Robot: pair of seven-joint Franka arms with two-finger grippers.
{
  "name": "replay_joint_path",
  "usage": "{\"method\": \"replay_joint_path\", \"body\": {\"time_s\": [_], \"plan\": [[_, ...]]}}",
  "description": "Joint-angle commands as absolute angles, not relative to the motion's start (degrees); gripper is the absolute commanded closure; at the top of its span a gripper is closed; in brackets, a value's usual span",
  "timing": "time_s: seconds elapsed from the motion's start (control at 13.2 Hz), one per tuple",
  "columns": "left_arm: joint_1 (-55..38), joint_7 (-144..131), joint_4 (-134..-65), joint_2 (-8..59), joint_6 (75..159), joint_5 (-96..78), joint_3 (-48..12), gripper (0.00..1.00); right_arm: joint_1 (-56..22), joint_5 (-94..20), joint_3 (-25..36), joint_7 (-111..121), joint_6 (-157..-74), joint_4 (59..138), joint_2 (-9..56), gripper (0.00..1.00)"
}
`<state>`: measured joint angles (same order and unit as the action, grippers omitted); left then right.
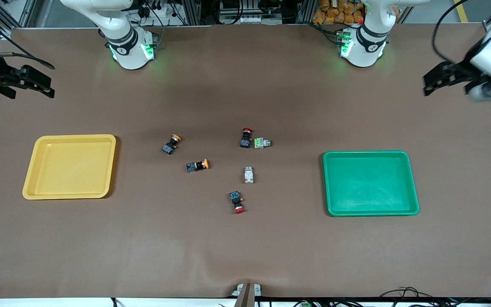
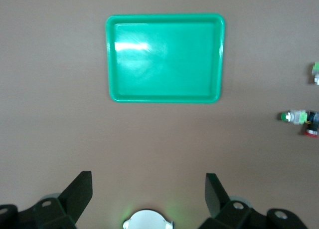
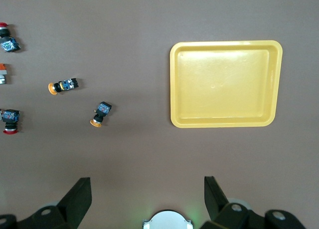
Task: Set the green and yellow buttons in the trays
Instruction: 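Move the left gripper toward the green-capped white switch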
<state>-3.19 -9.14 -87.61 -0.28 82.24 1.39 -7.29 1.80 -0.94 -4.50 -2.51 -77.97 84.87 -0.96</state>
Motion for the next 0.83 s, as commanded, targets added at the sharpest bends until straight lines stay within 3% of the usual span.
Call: {"method": "replay_joint_path", "body": {"time_s": [0.0,0.23,0.75], "plan": [[-5.0,-14.81,-85.43,7.8,85.41,0.79,-12.02,0.0,2.72,-1.67,-4.83,-2.81,-78.13,84.81,-1.14,0.0],[-12.8,-30.64,-84.99,15.53,93.67,1.67,-13.54,0.0,2.81,-1.67,-4.83,-2.81,-78.05,84.9,-1.14,0.0],[-25.04,-38.38,-77.53,36.01,112.2,1.67,-13.01,0.0,3.08,-1.41,-4.83,-2.81,-79.45,84.64,-1.05,0.0]]}}
